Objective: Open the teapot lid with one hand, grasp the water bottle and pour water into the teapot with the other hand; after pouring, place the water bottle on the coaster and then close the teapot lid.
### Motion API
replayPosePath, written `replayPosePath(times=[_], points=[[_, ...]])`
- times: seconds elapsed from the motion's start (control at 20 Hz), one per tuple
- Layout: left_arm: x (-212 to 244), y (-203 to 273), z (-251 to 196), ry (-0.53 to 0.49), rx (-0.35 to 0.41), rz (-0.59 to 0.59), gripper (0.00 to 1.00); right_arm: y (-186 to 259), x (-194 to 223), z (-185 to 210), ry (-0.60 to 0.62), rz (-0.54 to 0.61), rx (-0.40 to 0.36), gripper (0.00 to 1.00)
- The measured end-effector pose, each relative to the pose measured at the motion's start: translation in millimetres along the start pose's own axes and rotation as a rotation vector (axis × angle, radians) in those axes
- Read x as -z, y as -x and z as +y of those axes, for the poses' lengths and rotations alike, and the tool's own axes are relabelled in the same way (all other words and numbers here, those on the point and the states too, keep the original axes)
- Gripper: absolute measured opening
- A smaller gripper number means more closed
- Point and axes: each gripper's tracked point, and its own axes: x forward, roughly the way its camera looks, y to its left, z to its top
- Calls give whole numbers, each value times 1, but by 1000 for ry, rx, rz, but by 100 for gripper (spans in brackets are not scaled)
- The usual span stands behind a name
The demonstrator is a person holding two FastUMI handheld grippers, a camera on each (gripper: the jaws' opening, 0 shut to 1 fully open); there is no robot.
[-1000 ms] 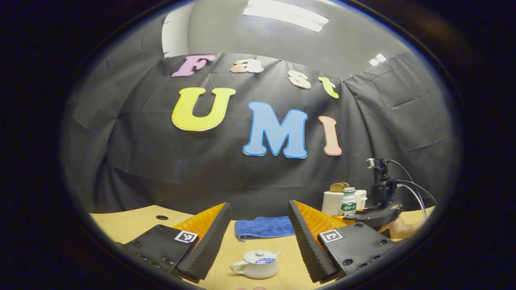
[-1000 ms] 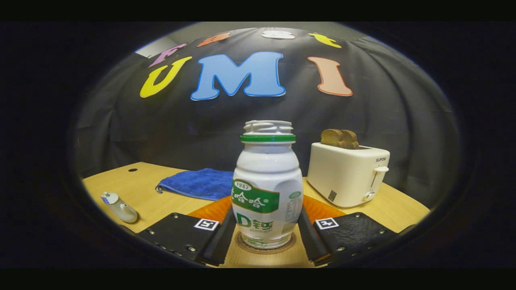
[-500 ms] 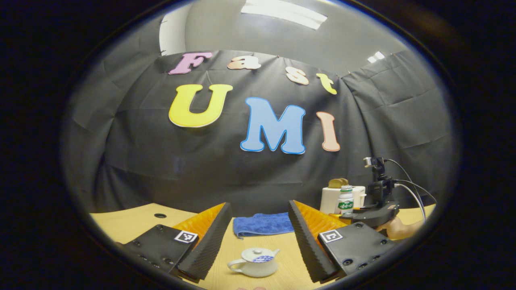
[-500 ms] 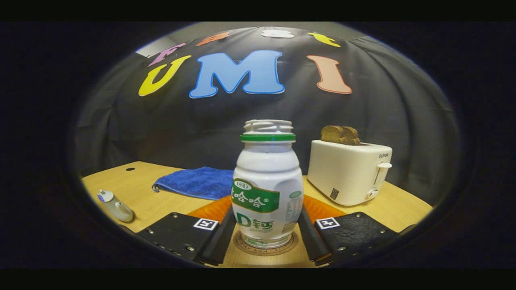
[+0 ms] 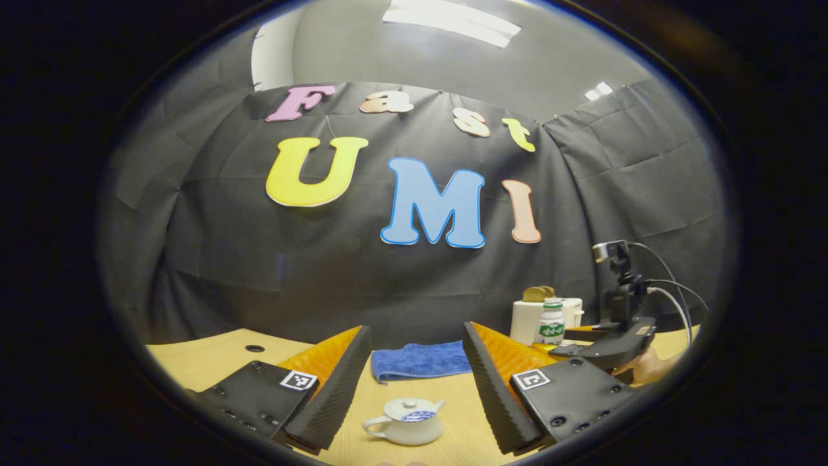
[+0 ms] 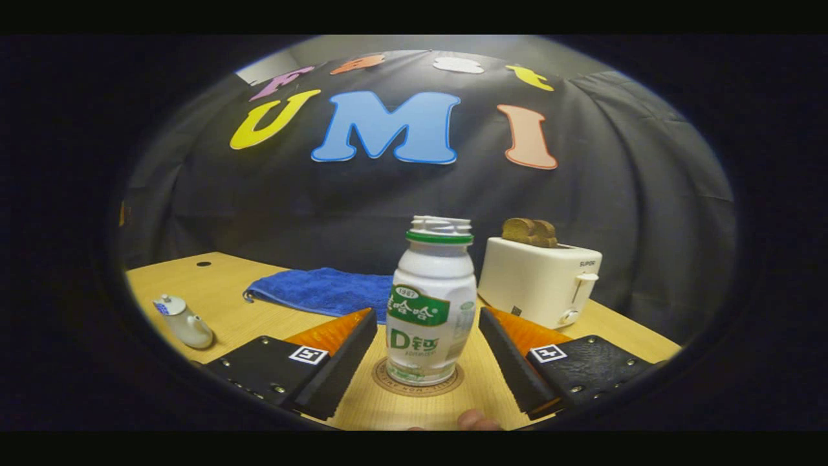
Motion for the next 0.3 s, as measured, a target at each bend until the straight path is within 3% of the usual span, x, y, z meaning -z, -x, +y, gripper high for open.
replayPosePath(times=[0.15, 0.3], points=[[16, 12, -10, 13, 9, 61, 94, 60, -13, 2, 10, -46, -8, 98], [26, 48, -13, 18, -69, 112, 99, 119, -13, 16, -50, -42, -18, 97]])
